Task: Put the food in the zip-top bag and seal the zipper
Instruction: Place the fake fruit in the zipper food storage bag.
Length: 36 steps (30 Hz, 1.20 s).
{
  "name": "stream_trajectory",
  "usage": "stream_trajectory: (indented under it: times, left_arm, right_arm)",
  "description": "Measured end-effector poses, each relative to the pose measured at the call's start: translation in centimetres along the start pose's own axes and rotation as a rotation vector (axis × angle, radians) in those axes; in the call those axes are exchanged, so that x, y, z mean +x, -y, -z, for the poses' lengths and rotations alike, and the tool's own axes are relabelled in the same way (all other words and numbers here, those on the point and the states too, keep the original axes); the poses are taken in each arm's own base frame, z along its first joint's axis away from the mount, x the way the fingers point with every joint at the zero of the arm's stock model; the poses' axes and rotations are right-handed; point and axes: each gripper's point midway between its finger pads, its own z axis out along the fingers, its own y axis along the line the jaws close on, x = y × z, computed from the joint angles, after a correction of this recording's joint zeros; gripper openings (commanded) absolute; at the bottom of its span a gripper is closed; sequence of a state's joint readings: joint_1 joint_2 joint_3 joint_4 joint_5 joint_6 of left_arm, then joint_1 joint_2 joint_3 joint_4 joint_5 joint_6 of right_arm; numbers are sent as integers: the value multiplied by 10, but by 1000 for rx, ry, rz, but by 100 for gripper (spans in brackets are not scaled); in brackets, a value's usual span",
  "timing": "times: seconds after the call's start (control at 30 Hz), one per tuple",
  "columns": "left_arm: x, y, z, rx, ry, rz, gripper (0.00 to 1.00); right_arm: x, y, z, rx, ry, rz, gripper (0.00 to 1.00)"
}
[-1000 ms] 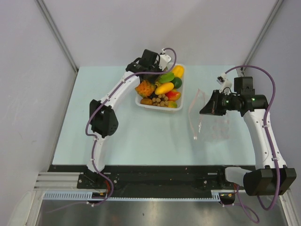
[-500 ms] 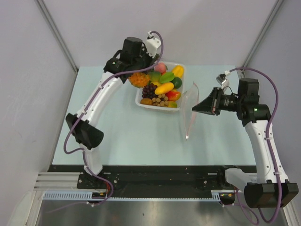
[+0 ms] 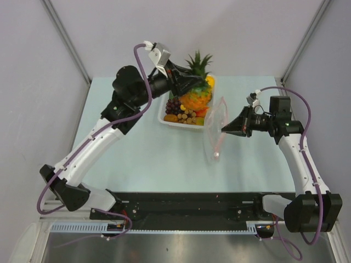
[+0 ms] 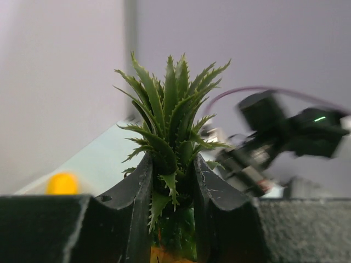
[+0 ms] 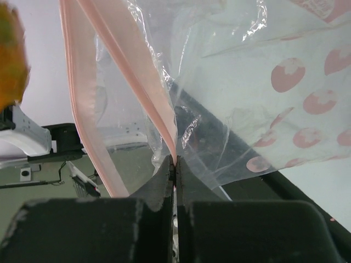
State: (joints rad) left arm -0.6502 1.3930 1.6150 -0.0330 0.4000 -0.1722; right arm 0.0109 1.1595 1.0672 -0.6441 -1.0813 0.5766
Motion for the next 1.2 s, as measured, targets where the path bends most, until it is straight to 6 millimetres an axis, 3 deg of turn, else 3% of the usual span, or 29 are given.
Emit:
stream_trajectory:
  times: [0.13,0.3,0.4,0.47,0.7,1.0,1.2]
  left_arm:
    - [-11,52,-17,150,89,137,0]
    - [-14,91,-31,272,142,277,0]
    - [2,103,-35,307,133,352,0]
    - [24,108,-38,314,100,407,0]
    - [99,100,-48,247,-40,560,0]
    - [117,79,-53,120,-56,602,0]
    - [138,38,-41,-65,-79,483,0]
  right_arm:
    - [-3,1,-2,10,14,13,0]
    - [-4,1,-3,12,19,21,0]
    - [-5,1,-3,13,21,22,0]
    - [-5,1,-3,13,21,23,0]
    - [-7,1,-3,8,27,19,0]
    - [-12,8,0,9,55,8,0]
    - [-18,13,7,16,83,3,0]
